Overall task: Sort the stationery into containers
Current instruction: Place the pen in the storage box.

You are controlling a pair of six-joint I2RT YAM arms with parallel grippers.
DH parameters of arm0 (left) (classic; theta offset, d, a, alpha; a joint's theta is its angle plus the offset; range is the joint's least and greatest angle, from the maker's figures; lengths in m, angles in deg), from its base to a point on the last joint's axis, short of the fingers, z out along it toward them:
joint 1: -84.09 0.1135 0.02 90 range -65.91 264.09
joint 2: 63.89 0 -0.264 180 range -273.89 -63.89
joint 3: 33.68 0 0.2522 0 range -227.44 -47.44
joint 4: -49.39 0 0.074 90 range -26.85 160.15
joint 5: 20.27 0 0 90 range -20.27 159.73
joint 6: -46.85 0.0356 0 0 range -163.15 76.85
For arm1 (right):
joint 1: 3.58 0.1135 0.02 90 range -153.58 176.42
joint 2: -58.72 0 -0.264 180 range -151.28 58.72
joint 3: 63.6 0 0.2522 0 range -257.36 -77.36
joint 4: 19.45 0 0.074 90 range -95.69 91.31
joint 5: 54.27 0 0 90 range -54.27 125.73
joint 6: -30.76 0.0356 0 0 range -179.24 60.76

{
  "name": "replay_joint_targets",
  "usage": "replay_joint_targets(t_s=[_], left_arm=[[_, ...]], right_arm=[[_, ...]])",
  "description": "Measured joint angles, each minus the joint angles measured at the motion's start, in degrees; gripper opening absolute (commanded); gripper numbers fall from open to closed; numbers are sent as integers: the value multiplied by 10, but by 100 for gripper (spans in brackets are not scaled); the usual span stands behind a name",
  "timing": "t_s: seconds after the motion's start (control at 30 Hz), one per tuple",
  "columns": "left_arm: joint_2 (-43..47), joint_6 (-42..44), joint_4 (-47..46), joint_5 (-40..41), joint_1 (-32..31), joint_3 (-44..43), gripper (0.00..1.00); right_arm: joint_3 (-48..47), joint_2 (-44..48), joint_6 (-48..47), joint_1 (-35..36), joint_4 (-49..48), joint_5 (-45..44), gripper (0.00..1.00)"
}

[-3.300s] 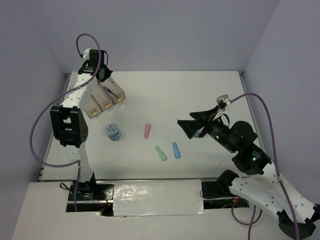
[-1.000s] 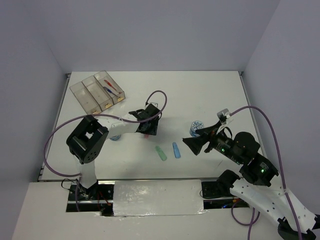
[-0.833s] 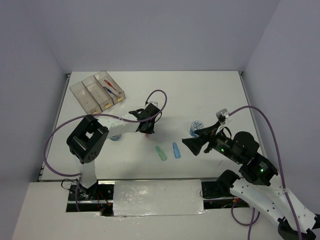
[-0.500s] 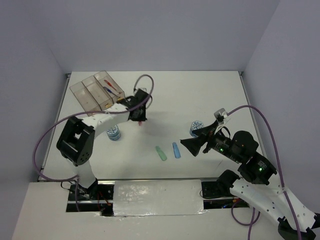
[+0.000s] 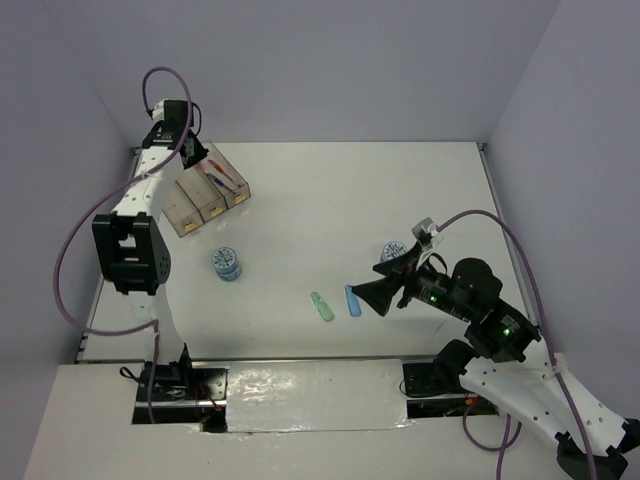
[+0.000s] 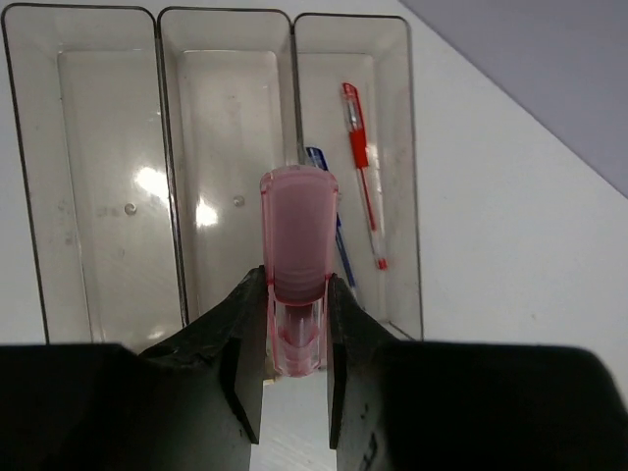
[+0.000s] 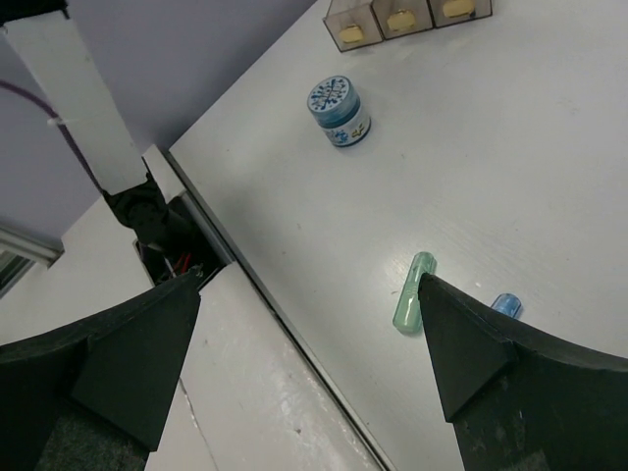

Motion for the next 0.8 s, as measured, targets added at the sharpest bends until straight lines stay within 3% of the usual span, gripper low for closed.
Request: replay_joint_targets(t_s=[0.1, 0.33, 0.4, 0.43, 0.5, 0.53, 0.8], left_arm=[[-70, 0, 9, -2, 23, -40, 0], [-139, -14, 33, -10, 48, -61, 16], [-138, -15, 30, -10, 49, -62, 41], [-138, -16, 27, -10, 49, -62, 64], [-138, -18, 24, -12, 49, -59, 81], [-138, -23, 23, -12, 49, -56, 99], [-138, -32, 48, -13, 48, -59, 99]], right_arm=[[10, -10, -1, 0, -9, 9, 100], [15, -46, -10, 0, -25, 22, 100], [15, -60, -13, 0, -33, 27, 100], [15, -67, -14, 0, -36, 29, 100], [15, -78, -15, 0, -43, 33, 100], [15, -82, -15, 0, -47, 35, 100], [15, -91, -14, 0, -64, 46, 100]])
